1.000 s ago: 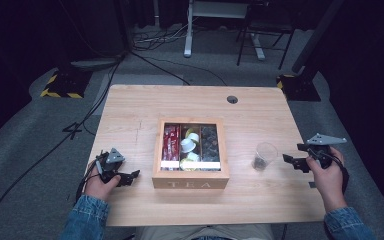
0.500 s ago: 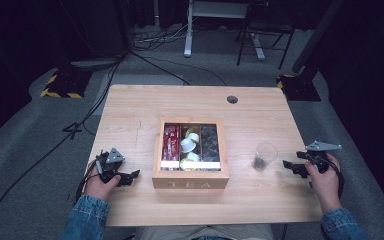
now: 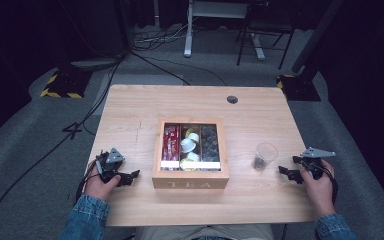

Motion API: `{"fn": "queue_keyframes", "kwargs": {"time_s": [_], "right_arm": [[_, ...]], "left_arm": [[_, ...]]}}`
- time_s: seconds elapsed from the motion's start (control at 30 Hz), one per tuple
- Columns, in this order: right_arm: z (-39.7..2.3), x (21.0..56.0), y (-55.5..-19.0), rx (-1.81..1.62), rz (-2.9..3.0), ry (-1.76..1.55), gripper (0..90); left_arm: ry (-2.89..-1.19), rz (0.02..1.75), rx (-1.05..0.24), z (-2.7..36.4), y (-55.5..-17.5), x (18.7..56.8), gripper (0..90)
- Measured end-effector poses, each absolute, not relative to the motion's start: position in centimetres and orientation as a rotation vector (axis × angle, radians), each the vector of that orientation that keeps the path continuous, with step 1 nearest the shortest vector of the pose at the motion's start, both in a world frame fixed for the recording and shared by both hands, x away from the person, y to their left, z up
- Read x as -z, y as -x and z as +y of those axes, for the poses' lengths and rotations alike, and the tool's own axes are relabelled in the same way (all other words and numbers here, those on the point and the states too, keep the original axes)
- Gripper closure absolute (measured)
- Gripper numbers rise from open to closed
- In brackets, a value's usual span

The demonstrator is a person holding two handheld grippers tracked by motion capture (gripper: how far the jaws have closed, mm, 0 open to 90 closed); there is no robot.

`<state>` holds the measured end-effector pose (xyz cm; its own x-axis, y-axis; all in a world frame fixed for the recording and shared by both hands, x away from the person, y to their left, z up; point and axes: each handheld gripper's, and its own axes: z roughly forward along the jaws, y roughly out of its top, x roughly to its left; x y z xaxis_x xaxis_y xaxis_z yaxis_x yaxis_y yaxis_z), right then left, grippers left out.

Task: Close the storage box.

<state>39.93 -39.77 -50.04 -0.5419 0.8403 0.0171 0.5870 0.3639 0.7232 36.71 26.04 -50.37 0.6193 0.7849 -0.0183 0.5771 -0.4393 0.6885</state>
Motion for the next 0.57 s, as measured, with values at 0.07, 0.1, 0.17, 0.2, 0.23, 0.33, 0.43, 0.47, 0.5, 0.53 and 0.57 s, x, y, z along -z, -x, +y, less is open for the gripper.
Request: {"fn": "queue_keyframes", "kwargs": {"time_s": [0.07,0.1,0.17,0.2,0.23,0.33,0.43,0.47,0.5,0.53,0.57], "right_arm": [[-39.59,50.14,-39.89,-0.972,2.271,-1.237,15.8],[-39.53,50.18,-39.87,-0.972,2.268,-1.234,15.3],[-39.44,50.28,-39.81,-0.977,2.252,-1.241,14.8],[-39.42,50.33,-39.79,-0.980,2.246,-1.241,14.7],[-39.41,50.34,-39.79,-0.979,2.247,-1.239,14.6],[-39.34,50.35,-39.77,-0.971,2.237,-1.252,13.1],[-39.33,50.36,-39.77,-0.969,2.235,-1.253,13.0],[-39.33,50.37,-39.77,-0.969,2.235,-1.253,13.0],[-39.33,50.37,-39.77,-0.969,2.235,-1.253,13.0],[-39.33,50.37,-39.77,-0.969,2.235,-1.253,13.0],[-39.33,50.37,-39.77,-0.970,2.235,-1.253,13.0]], "left_arm": [[-2.174,1.064,-0.402,26.04,-36.71,50.37,15.6],[-2.174,1.064,-0.402,26.04,-36.71,50.37,15.7],[-2.173,1.063,-0.402,26.04,-36.71,50.38,15.7],[-2.174,1.064,-0.402,26.04,-36.71,50.37,15.6],[-2.174,1.064,-0.402,26.04,-36.71,50.37,15.6],[-2.174,1.063,-0.402,26.04,-36.71,50.37,15.6],[-2.173,1.064,-0.405,26.02,-36.70,50.38,15.6],[-2.174,1.063,-0.406,26.02,-36.70,50.38,15.6],[-2.174,1.063,-0.406,26.02,-36.70,50.38,15.6],[-2.174,1.063,-0.406,26.02,-36.70,50.38,15.6],[-2.174,1.063,-0.406,26.02,-36.70,50.38,15.6]]}}
